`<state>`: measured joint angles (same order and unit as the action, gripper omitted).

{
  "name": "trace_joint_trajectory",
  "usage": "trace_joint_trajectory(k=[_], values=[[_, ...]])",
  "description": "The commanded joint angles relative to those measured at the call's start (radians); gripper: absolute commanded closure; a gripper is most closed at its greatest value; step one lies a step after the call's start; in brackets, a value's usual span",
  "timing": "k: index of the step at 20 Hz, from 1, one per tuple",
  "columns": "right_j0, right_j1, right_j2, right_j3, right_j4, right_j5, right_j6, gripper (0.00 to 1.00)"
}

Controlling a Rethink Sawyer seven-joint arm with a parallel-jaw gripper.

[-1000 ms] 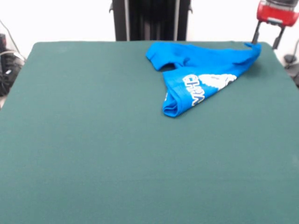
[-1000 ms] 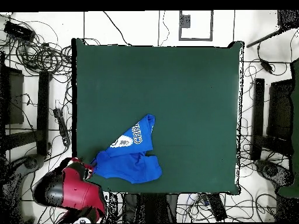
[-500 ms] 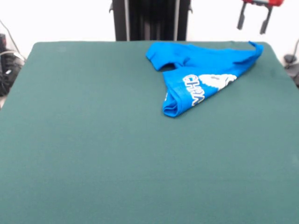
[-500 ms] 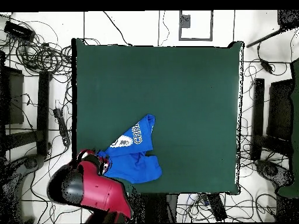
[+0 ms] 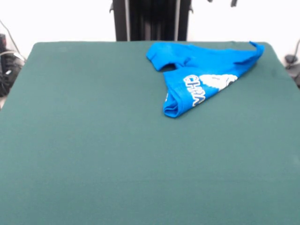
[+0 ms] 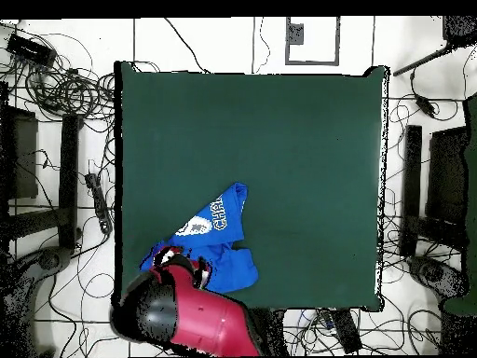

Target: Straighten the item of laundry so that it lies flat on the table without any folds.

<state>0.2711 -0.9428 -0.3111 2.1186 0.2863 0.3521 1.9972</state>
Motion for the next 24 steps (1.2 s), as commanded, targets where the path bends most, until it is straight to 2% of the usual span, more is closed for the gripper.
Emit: trace_joint_trajectory(k=[1,8,12,16,20,24], values=[[-0.156,0.005,0.11,0.05,-0.126,0.03,-0.091,0.0],[-0.307,0.078,0.237,0.027,-0.249,-0.079,-0.093,0.0],[-0.413,0.107,0.362,0.021,-0.312,-0.11,-0.125,0.0],[-0.481,0.15,0.456,0.021,-0.365,-0.152,-0.094,0.0],[-0.516,0.178,0.513,0.013,-0.405,-0.174,-0.053,0.0],[-0.515,0.186,0.526,0.001,-0.434,-0.171,-0.009,0.0]])
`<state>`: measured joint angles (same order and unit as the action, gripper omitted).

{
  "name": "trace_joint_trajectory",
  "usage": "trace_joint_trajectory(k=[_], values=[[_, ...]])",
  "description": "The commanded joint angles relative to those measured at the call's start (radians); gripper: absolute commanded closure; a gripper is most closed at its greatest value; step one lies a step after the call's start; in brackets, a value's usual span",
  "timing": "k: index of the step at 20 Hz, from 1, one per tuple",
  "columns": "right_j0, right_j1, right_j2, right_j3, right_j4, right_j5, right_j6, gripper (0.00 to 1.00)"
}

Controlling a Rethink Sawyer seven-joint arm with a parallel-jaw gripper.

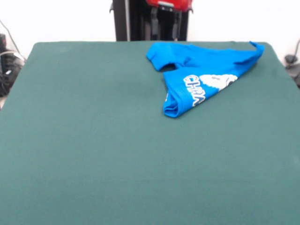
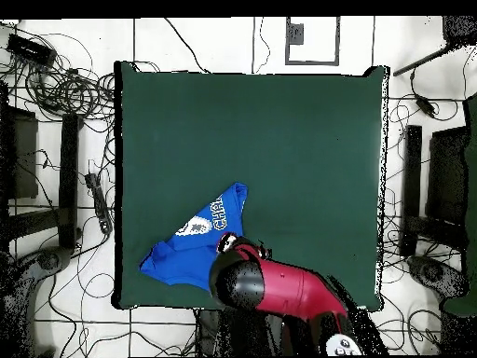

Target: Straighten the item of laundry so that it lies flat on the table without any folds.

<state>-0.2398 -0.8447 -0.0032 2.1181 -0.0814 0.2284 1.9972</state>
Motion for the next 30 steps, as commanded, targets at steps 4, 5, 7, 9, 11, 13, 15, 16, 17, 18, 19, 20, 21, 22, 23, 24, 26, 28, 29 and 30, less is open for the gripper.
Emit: trace_joint_trajectory(k=[4,5,7,9,11,13,15,16,17,18,19,20,21,22,23,24,26,28,29,30], values=[[-0.001,0.114,0.229,-0.012,-0.08,-0.07,0.026,0.0],[0.001,0.12,0.228,-0.016,-0.082,-0.073,0.034,0.0],[0.008,0.129,0.225,-0.027,-0.088,-0.076,0.044,0.0],[0.018,0.134,0.213,-0.031,-0.091,-0.083,0.057,0.0],[0.024,0.148,0.204,-0.045,-0.096,-0.091,0.06,0.0],[0.026,0.167,0.198,-0.061,-0.1,-0.101,0.063,0.0],[0.031,0.19,0.189,-0.078,-0.106,-0.115,0.068,0.0],[0.031,0.199,0.186,-0.084,-0.111,-0.122,0.07,0.0],[0.03,0.202,0.184,-0.089,-0.114,-0.121,0.069,0.0],[0.028,0.205,0.184,-0.092,-0.118,-0.121,0.067,0.0],[0.025,0.205,0.185,-0.095,-0.12,-0.117,0.064,0.0],[0.023,0.206,0.185,-0.098,-0.122,-0.115,0.063,0.0],[0.021,0.207,0.186,-0.101,-0.124,-0.113,0.061,0.0],[0.024,0.207,0.184,-0.104,-0.124,-0.113,0.062,0.0],[0.022,0.211,0.186,-0.109,-0.125,-0.114,0.06,0.0],[0.021,0.217,0.187,-0.12,-0.124,-0.109,0.057,0.0],[0.019,0.222,0.191,-0.137,-0.123,-0.1,0.054,0.0],[0.022,0.231,0.189,-0.15,-0.123,-0.098,0.056,0.0],[0.025,0.236,0.186,-0.157,-0.124,-0.099,0.059,0.0],[0.026,0.237,0.185,-0.159,-0.125,-0.1,0.061,0.0]])
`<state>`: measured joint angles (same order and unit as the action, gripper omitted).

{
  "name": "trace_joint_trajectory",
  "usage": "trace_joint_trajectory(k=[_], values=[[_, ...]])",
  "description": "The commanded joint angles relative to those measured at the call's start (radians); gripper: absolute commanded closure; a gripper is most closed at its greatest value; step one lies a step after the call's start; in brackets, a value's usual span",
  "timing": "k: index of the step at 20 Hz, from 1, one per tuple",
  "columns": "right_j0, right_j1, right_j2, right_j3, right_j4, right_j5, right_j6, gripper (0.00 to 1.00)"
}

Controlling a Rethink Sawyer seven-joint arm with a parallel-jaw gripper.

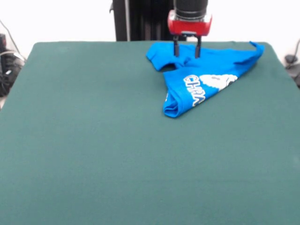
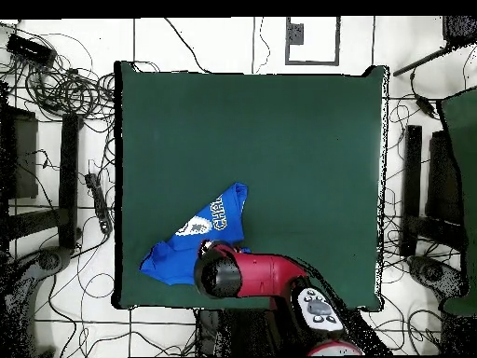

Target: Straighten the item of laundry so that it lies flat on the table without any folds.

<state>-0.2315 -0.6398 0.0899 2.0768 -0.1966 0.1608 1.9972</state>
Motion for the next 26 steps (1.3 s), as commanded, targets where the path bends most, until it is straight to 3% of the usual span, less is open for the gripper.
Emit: trace_joint_trajectory(k=[1,17,26], values=[[0.017,0.032,0.094,-0.122,-0.009,-0.025,0.059,0.0],[0.008,0.006,0.116,-0.163,0.016,0.075,0.046,0.0],[0.036,0.023,0.1,-0.184,0.02,0.067,0.064,0.0]])
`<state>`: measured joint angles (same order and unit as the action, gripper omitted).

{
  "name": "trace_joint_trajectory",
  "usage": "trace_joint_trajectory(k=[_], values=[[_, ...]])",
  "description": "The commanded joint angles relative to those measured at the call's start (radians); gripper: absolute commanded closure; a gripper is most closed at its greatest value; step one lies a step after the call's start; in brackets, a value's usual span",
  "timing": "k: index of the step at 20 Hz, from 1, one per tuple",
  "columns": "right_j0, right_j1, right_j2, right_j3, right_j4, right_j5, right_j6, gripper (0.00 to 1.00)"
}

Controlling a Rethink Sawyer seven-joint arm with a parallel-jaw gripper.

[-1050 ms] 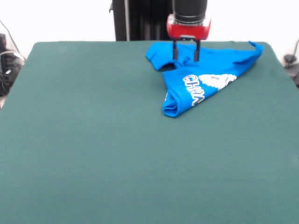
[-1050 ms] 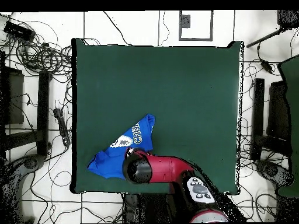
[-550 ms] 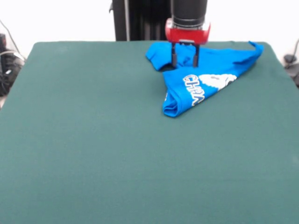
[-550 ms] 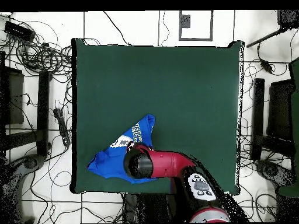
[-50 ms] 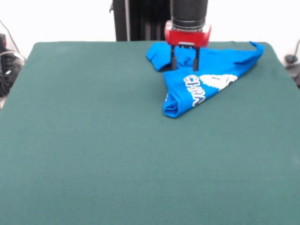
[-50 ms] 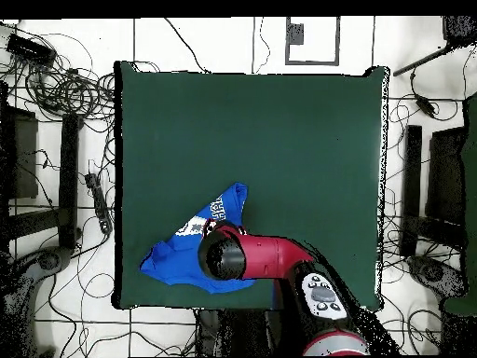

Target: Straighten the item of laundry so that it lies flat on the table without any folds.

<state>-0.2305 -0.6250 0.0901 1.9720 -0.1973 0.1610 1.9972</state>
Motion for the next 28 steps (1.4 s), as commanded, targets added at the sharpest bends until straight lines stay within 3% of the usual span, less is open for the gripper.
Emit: trace_joint_trajectory(k=[1,14,28], values=[[0.036,0.013,0.099,-0.082,0.02,0.063,0.065,0.0],[0.033,0.065,0.064,-0.07,-0.018,-0.004,0.072,0.0],[-0.07,0.06,0.061,0.031,-0.134,-0.074,0.057,0.0]])
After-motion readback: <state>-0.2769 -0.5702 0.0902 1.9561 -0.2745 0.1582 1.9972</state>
